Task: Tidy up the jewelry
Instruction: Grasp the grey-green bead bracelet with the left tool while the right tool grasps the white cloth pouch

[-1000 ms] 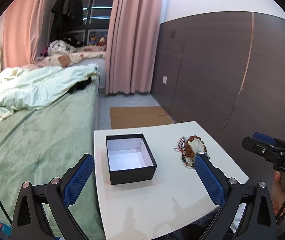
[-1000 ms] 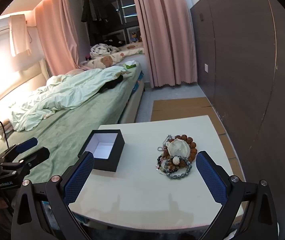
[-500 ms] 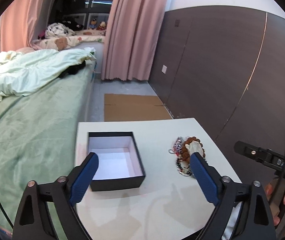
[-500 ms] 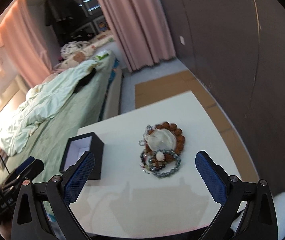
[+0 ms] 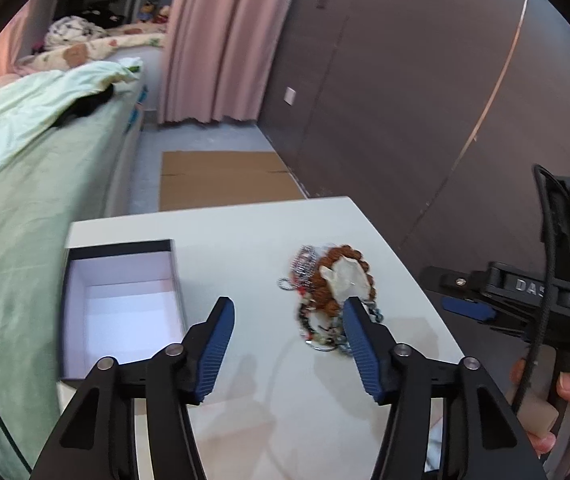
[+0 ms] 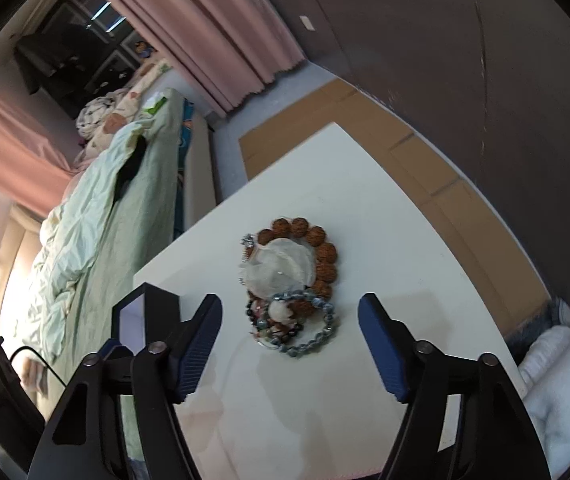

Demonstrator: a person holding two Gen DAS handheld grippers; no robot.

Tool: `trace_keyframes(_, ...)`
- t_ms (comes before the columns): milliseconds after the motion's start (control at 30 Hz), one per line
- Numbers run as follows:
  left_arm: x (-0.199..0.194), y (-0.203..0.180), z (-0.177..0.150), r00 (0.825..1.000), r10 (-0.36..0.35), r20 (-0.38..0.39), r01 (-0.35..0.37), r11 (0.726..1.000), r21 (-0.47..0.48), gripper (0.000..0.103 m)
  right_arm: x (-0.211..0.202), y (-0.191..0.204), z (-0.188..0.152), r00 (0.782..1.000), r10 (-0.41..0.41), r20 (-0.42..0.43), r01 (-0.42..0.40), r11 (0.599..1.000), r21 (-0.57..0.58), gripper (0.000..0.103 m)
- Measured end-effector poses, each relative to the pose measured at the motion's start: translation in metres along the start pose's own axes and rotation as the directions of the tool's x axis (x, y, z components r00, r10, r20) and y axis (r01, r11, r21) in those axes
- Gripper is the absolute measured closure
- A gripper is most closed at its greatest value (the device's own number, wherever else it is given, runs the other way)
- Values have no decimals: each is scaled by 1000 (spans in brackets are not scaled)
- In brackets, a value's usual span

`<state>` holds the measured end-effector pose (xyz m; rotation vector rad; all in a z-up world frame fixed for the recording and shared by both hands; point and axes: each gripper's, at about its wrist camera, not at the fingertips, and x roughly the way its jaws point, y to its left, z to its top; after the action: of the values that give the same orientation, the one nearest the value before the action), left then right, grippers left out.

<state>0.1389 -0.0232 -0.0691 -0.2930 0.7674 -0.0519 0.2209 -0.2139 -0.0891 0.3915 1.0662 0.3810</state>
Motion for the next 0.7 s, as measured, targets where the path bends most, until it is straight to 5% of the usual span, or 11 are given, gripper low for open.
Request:
trace_keyframes(133, 22, -10, -2, 998, -37, -57, 38, 999, 10, 51, 14, -15, 3, 998, 20, -56, -17, 998, 65, 44)
trace_keyframes(633, 97, -29, -15, 974, -117, -194, 123, 992, 22, 65, 31, -44, 14, 994, 55, -98, -34, 978, 207, 47)
trace_keyframes(700, 105, -30, -15, 973, -116, -201, 125, 992, 29, 73, 34, -46, 16, 993, 62, -102, -39, 976, 215, 47)
